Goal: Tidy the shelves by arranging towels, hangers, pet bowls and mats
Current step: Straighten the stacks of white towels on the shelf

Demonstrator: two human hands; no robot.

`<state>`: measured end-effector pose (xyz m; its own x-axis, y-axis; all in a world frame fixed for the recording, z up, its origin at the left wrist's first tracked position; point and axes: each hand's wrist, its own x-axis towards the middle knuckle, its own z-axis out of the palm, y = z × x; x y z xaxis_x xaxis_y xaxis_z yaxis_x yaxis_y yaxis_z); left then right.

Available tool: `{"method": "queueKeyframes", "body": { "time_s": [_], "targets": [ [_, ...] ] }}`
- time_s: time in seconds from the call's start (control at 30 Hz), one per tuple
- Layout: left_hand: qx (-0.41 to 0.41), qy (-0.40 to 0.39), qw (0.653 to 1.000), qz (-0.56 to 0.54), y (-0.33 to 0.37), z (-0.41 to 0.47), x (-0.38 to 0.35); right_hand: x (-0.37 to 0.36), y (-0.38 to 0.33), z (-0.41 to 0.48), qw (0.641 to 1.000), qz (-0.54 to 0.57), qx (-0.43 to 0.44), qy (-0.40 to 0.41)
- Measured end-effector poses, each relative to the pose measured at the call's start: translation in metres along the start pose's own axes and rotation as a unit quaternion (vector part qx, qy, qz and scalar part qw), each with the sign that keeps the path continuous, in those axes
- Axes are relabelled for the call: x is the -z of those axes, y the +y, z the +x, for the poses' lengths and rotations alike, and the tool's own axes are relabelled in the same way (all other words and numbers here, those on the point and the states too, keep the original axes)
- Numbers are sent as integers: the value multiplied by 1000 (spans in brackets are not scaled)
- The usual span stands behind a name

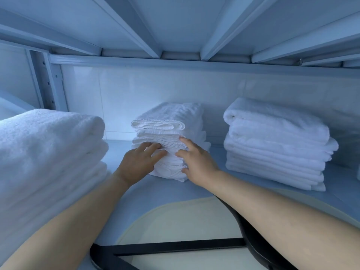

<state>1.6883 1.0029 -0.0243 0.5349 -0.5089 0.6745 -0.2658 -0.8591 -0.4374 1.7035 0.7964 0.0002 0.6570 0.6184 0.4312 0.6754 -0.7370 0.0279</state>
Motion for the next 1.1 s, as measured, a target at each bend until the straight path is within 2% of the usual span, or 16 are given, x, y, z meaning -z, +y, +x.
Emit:
{"method": "queueKeyframes", "body": {
  "time_s": [0.17,0.37,0.57,0.77,0.9,1.1],
  "targets": [
    [6,-25,1000,9,2,-3,9,-2,3,1,1000,28,-1,4],
    [1,-18,999,28,12,-10,23,-8,11,1,995,99,9,6],
    [19,-57,998,14,20,-15,42,-3,18,2,995,89,32,-2],
    [74,-107,991,-17,13,-24,60,2,14,-5,998,5,56,14],
    [67,-123,990,-20,23,-23,60,-1,5,-10,996,-64,56,34],
    [45,-138,989,20,34,-11,48,0,6,-6,997,-54,50,11]
  ]
}}
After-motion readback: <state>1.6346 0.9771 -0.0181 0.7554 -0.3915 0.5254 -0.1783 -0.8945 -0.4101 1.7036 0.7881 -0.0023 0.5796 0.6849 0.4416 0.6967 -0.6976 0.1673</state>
